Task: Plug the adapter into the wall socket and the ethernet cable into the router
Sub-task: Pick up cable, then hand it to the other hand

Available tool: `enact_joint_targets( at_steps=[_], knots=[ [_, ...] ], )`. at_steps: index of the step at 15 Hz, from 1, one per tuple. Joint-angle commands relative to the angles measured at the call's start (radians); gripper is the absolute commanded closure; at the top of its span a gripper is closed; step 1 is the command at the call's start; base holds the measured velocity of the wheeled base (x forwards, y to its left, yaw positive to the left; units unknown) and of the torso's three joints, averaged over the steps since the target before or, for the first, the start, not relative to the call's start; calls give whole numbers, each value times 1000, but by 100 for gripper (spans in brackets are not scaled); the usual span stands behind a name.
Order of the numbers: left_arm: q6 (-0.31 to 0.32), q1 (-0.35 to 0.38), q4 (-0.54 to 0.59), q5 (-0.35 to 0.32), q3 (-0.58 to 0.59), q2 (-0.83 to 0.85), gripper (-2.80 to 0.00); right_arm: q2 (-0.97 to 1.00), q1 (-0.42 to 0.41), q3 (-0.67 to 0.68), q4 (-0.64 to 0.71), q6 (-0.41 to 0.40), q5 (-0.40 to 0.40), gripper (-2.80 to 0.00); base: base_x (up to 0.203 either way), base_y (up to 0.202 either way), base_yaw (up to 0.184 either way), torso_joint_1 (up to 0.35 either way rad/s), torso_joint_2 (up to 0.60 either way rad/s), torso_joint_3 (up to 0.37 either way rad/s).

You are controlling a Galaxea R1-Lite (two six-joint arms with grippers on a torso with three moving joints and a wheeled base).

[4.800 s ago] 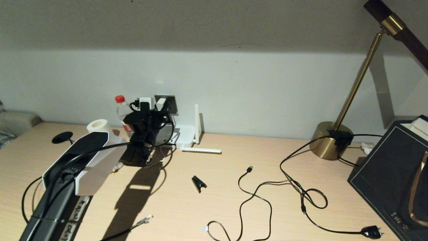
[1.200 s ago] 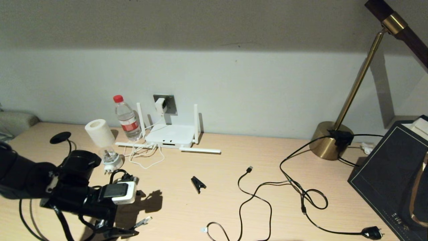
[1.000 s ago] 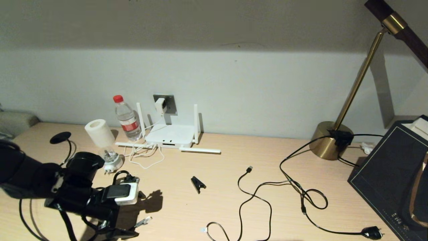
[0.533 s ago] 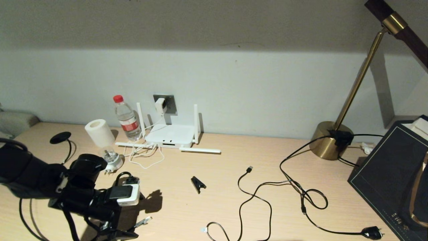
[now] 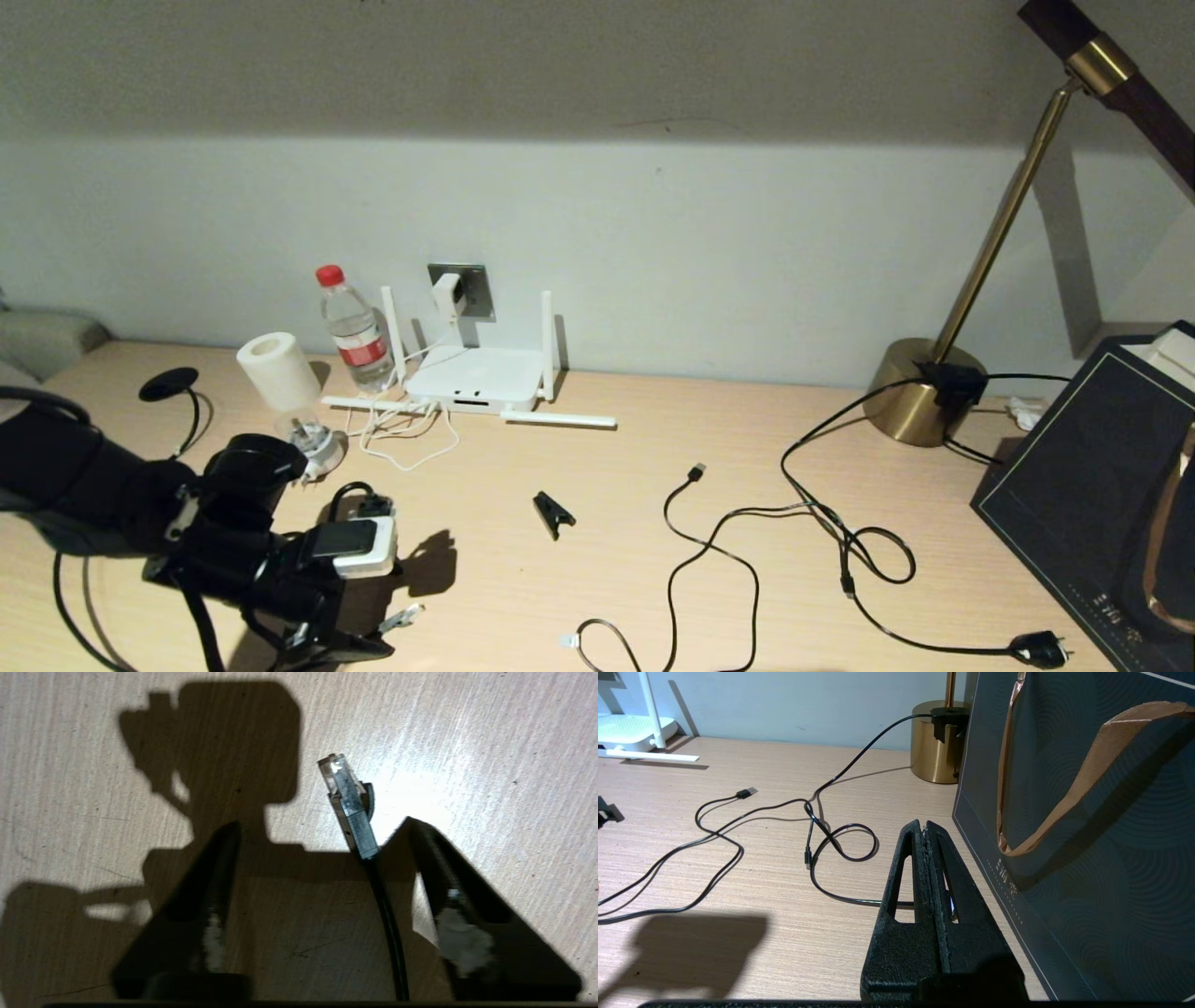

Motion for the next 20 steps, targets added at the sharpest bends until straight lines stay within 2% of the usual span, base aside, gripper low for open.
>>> enact_joint_targets(
  at_steps=[1,10,13,16,18,20],
  knots=[
    [8,0,2,-1,7,0,0,0,0,35,-1,0,1,0,0,0,0,0,0,0],
    [8,3,2,-4,7,4,0,0,0,35,0,0,1,0,0,0,0,0,0,0],
    [7,-2,-5,-58,-28,-22,0,0,0,35,0,0,1,0,0,0,0,0,0,0],
    [-8,-36,16,-102,-193,-85,0,0,0,35,-1,0,1,0,0,0,0,0,0,0],
    [-44,-92,95,-110,-354,-125,0,0,0,35,-1,-23,3,0,0,0,0,0,0,0],
    [-92,-154,160,-109,-536,-132,0,0,0,35,-1,0,2,0,0,0,0,0,0,0]
  ],
)
